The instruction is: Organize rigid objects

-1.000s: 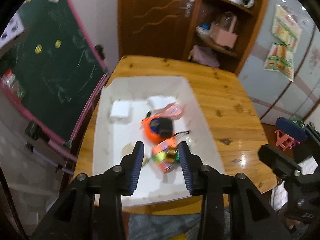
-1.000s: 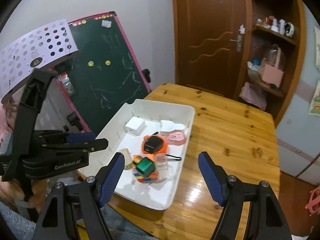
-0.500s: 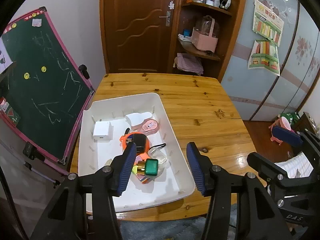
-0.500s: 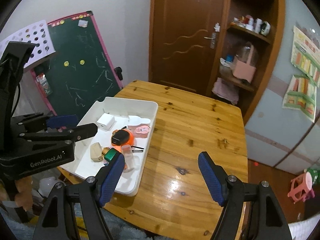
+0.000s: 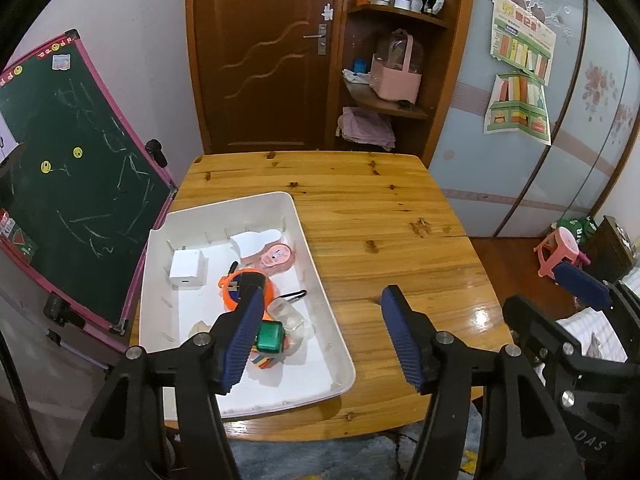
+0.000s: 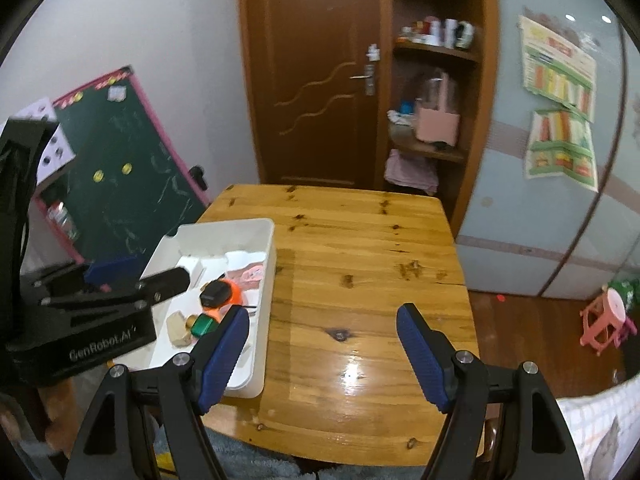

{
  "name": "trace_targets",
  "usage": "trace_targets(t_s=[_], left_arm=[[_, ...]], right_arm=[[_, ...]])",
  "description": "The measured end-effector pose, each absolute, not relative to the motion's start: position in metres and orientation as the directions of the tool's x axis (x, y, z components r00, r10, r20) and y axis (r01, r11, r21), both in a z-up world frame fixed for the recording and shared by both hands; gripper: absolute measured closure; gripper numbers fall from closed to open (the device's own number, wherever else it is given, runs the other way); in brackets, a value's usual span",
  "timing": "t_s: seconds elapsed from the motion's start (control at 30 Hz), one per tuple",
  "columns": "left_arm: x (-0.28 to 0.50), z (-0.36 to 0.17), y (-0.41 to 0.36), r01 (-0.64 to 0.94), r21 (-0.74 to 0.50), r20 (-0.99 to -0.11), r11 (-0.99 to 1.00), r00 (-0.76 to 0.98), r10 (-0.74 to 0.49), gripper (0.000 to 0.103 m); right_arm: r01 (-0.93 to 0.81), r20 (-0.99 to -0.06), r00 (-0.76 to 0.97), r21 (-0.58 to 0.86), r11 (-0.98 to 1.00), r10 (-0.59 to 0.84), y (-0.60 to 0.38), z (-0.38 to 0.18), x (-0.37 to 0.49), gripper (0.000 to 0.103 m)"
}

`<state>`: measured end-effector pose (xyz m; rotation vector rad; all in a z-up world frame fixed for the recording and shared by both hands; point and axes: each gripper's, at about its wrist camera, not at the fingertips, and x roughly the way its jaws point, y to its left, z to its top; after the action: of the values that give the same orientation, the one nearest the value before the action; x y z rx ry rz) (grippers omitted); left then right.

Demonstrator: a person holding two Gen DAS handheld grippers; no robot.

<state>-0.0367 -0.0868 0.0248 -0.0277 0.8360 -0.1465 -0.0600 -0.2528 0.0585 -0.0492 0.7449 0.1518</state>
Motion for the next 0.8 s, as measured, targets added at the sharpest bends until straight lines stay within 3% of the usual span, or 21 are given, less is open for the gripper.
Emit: trace_targets(t_s=[0.43,0.57,0.8], left_arm=[[-0.045,0.021,-0.097,0.101,-0.054,-0.740,0.993,0.664,-0.108,0.035],[-0.047,0.021,-0.097,0.083,-0.037,-0.741,0.996,0.666,-0.083,0.023],[-0.047,0.017,-0.090,0.041,-0.040,-0.750,0.998,0.659,-0.058,0.022]], right_arm=[[-0.098,-0.698,0.712,0.009,0.995,0.076,-0.264,0.047,-0.059,0.026],[-0.096,-0.701,0.709,0.013,0.995,0.078,-0.264,0.046,-0.061,0.026],[-0.100,-0.714,0.696,0.012,0.995,0.078,-0.262,0.041,-0.061,0.026]])
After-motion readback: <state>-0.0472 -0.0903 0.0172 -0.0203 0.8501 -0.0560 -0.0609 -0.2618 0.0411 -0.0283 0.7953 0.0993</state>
